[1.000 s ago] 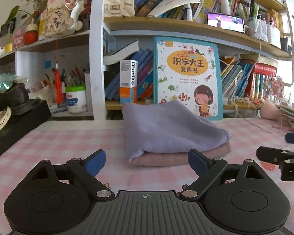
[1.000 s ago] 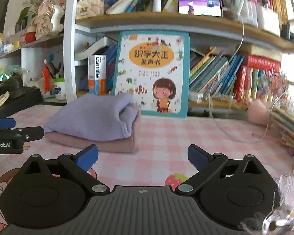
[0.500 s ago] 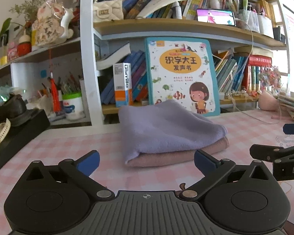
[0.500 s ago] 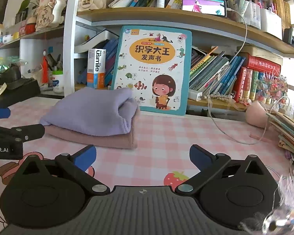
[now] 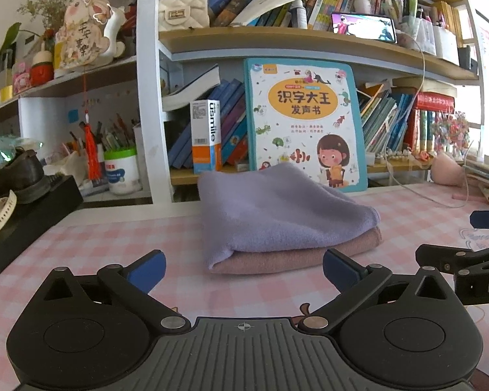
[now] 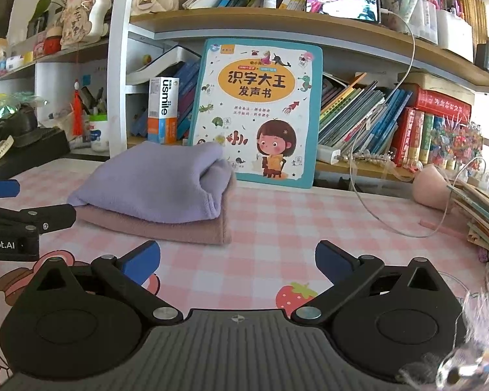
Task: Fold clothes
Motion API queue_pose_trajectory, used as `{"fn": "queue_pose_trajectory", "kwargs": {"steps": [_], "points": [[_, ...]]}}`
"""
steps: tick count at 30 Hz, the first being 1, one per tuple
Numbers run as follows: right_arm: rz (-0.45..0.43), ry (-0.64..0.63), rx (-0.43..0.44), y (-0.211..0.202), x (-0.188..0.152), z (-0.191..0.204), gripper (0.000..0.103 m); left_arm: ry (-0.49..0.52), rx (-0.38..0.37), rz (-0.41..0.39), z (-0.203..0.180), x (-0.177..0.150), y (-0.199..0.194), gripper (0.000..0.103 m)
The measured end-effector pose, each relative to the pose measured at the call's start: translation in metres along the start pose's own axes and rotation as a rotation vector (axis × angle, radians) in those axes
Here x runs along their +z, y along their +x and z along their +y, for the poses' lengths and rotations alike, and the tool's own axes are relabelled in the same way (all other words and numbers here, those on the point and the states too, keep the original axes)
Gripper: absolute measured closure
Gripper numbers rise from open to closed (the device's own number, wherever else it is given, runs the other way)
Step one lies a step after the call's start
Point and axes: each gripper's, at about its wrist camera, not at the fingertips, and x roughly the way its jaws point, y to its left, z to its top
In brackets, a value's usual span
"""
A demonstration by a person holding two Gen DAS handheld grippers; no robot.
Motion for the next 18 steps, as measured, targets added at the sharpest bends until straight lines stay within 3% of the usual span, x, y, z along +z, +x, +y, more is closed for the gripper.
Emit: {"fn": "queue_pose_trajectory", "kwargs": {"steps": [18], "points": [[0.006,-0.001,0.002,0.0008,-0.0002,0.0004,0.001,-0.001,-0.004,-0.006,0.0003,0.0007,-0.0010,0.000]]}}
